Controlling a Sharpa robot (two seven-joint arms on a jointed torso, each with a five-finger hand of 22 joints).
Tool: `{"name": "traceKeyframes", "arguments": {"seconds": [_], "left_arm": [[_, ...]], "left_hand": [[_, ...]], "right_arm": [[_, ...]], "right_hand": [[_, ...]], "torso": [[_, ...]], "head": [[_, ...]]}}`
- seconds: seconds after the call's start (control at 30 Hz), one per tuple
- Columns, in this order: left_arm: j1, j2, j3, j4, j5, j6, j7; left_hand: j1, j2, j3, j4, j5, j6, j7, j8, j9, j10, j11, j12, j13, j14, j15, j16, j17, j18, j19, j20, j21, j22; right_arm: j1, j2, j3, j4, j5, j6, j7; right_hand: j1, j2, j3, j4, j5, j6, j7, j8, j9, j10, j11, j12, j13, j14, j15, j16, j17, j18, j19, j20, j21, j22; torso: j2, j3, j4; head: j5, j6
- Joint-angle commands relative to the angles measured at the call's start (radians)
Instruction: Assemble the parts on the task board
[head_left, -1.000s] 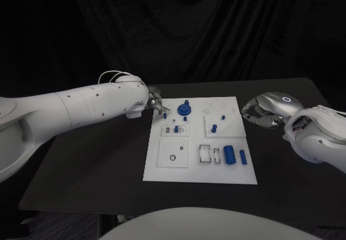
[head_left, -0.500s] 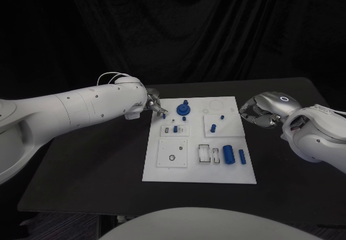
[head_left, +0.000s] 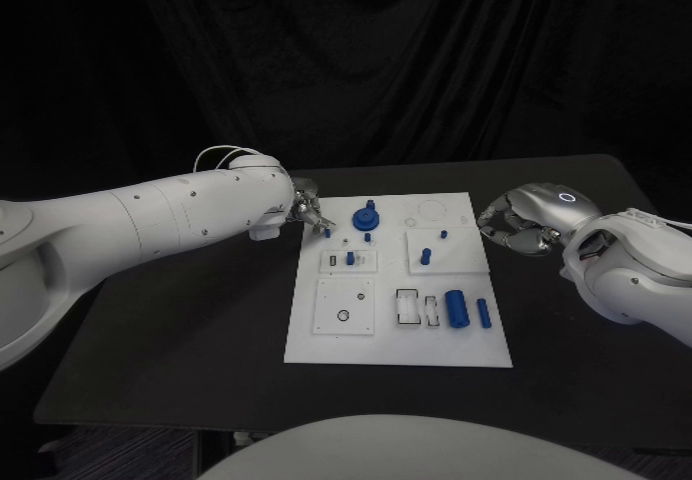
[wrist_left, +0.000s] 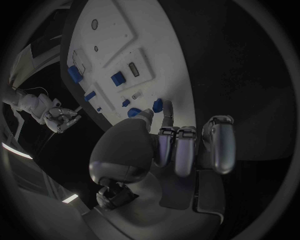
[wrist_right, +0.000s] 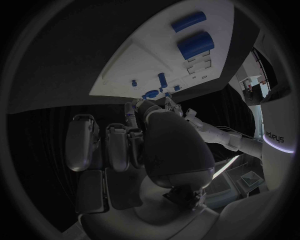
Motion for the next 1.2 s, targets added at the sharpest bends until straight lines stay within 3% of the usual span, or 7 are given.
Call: {"name": "traceKeyframes", "arguments": {"seconds": [0.03,0.27,0.47,1.03,1.2], "left_arm": [[-0.003,0.003,0.001,0.0,0.007,0.011,0.019],[-0.004,0.005,0.001,-0.002,0.027,0.014,0.022],[-0.004,0.005,0.001,-0.003,0.076,0.027,0.014],[-0.005,0.006,0.001,-0.007,0.092,0.036,0.015],[-0.005,0.006,0.001,-0.008,0.093,0.036,0.015]], "left_hand": [[0.012,0.004,0.007,0.0,0.01,-0.009,0.0,-0.008,-0.002,0.054,0.008,-0.009,0.228,0.106,0.007,0.003,0.263,-0.005,-0.008,0.003,-0.008,0.171],[0.022,0.006,0.016,-0.001,0.041,-0.012,0.002,-0.017,-0.003,0.044,0.009,-0.02,0.222,0.106,0.009,0.003,0.263,-0.004,-0.011,0.004,-0.013,0.171],[0.039,0.002,0.031,-0.003,0.074,-0.02,0.008,-0.048,-0.03,0.036,0.015,-0.029,0.217,0.106,0.014,0.003,0.263,-0.003,-0.014,0.009,-0.021,0.172],[0.059,-0.005,0.054,-0.007,0.128,-0.007,0.008,-0.063,-0.047,0.03,0.015,-0.035,0.214,0.106,0.015,0.003,0.263,-0.002,-0.017,0.011,-0.028,0.173],[0.072,-0.009,0.072,-0.012,0.167,-0.002,0.007,-0.068,-0.052,0.028,0.014,-0.037,0.213,0.106,0.014,0.003,0.263,-0.002,-0.017,0.01,-0.03,0.175]], "right_arm": [[0.001,0.0,0.001,0.002,-0.003,-0.003,-0.003],[0.001,0.001,0.001,0.002,-0.003,-0.001,-0.003],[0.001,0.001,0.001,0.002,-0.003,0.002,-0.003],[0.001,0.0,0.001,0.003,-0.003,0.008,-0.006],[0.001,0.0,0.001,0.003,-0.003,0.011,-0.007]], "right_hand": [[0.009,0.002,0.005,0.0,0.005,0.005,0.002,-0.003,0.001,0.077,-0.002,-0.003,0.234,0.076,-0.002,-0.003,0.158,0.004,0.004,-0.003,-0.006,0.184],[0.009,0.002,0.005,0.0,0.005,0.005,0.002,-0.003,0.001,0.077,-0.002,-0.003,0.234,0.076,-0.002,-0.003,0.158,0.004,0.004,-0.003,-0.006,0.184],[0.009,0.002,0.005,0.0,0.005,0.005,0.002,-0.003,0.001,0.077,-0.002,-0.003,0.234,0.076,-0.002,-0.003,0.158,0.004,0.004,-0.003,-0.006,0.184],[0.009,0.002,0.006,0.0,0.006,0.006,0.002,-0.004,0.001,0.076,-0.001,-0.004,0.233,0.076,-0.001,-0.005,0.156,0.004,0.004,-0.003,-0.008,0.183],[0.009,0.002,0.006,0.0,0.006,0.006,0.002,-0.004,0.001,0.076,-0.001,-0.004,0.233,0.076,-0.001,-0.005,0.156,0.004,0.004,-0.003,-0.008,0.183]], "torso": [[0.0,0.0002,0.0],[0.0,0.0002,-0.0001],[0.0,0.0001,-0.0002],[0.0,0.0001,0.0001],[0.0,0.0001,0.0]], "head": [[-0.001,0.0],[0.0,0.0],[0.0,0.0],[0.002,0.0],[0.002,0.0]]}}
